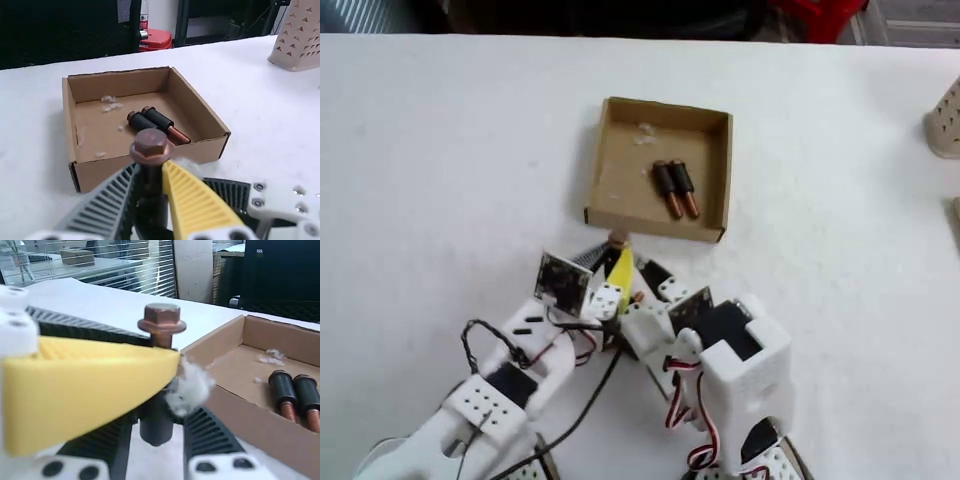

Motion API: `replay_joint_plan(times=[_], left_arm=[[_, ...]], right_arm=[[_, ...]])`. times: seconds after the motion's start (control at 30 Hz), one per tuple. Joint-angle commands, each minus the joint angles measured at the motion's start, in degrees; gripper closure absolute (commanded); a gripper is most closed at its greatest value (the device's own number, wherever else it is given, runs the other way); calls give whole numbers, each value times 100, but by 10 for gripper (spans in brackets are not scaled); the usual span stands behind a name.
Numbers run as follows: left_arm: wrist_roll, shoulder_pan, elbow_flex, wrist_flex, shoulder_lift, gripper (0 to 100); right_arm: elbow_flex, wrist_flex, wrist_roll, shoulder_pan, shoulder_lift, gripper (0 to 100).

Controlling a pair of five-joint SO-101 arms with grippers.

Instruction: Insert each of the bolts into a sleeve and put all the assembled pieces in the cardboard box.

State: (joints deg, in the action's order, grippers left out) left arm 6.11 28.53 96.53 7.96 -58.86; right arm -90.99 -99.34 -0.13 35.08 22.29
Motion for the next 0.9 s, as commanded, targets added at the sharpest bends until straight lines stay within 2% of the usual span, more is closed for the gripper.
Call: replay_joint_plan(times=[0.0, 0.17, 0.23, 0.37, 0.5, 0.87], left_arm=[[-202, 198, -9, -202, -22, 980], [-211, 198, -9, -202, -22, 979], [-211, 198, -26, -176, -31, 950], [-176, 189, -18, -273, -13, 771], [-176, 207, -18, -800, -57, 628], [-176, 189, -26, -870, -57, 666]], right_arm=[[35, -145, 44, -171, -259, 982], [35, -145, 44, -171, -259, 982], [35, -145, 44, -171, -259, 982], [35, -145, 44, -171, -259, 982], [35, -145, 44, -171, -259, 982], [35, -145, 44, -171, -259, 982]])
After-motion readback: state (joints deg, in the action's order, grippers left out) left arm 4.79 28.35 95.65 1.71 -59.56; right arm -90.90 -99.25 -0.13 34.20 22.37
